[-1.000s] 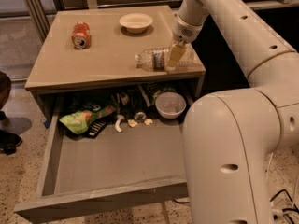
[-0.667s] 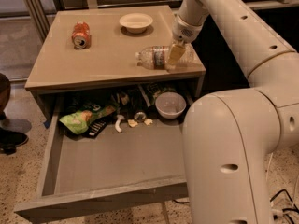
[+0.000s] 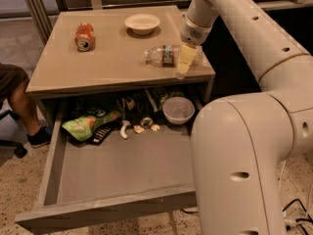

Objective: Pick water bottle from top drawer and place on counter

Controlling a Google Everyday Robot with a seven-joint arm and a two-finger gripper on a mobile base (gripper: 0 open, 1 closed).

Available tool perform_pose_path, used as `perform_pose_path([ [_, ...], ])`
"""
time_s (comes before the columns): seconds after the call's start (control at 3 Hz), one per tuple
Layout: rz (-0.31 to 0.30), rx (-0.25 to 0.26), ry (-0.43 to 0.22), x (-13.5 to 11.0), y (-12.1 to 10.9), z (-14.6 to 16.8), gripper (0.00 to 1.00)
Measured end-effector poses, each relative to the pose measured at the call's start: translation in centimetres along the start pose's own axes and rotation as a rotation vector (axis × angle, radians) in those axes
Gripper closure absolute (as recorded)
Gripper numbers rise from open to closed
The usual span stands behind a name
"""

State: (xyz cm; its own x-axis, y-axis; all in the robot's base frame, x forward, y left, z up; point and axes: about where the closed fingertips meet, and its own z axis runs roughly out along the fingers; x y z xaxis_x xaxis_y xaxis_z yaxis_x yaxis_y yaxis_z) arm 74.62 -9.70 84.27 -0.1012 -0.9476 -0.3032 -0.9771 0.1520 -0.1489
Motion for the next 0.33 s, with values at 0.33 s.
perform_pose_path([
  [0.33,0.0,0.0,0.0,0.0,0.0,0.0,0.0],
])
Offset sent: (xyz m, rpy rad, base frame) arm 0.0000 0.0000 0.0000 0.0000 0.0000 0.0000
